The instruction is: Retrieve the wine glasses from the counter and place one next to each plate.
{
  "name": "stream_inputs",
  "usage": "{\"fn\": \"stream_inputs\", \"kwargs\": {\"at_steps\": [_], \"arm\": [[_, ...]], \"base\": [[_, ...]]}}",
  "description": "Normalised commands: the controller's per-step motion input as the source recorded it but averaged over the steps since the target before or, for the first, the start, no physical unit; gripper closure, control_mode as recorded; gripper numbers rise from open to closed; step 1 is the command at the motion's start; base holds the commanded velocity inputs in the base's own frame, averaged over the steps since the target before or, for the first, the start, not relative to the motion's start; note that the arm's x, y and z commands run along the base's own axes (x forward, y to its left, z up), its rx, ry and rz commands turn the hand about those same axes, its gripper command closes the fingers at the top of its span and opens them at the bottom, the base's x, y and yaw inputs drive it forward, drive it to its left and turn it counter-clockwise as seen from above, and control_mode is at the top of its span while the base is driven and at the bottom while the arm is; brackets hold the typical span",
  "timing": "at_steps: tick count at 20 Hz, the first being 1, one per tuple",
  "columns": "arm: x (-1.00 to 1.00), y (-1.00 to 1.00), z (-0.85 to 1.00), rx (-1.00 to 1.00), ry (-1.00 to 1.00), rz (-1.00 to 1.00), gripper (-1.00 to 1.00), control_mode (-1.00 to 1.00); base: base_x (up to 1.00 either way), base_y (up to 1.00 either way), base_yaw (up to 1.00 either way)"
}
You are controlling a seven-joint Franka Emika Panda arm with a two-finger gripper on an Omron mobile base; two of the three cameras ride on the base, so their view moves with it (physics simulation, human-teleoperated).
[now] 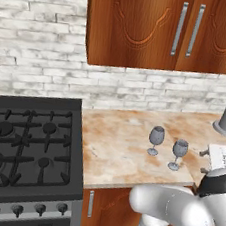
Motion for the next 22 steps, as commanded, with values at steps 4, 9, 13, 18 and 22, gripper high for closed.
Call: {"fn": "stream_inputs", "kwargs": {"at_steps": [4,9,13,18,22], "arm": [[0.14,0.10,-0.17,0.07,0.04,-0.01,-1.00,-1.00],[0.13,0.07,-0.19,0.14,0.05,-0.02,-1.00,-1.00],[0.17,0.10,-0.18,0.12,0.07,-0.02,-1.00,-1.00],[0.20,0.10,-0.13,0.04,0.07,-0.02,-1.00,-1.00],[0.17,0.03,-0.10,0.00,0.09,-0.01,-1.00,-1.00]], "base": [[0.00,0.00,0.00],[0.00,0.00,0.00],[0.00,0.00,0.00],[0.00,0.00,0.00],[0.00,0.00,0.00]]}}
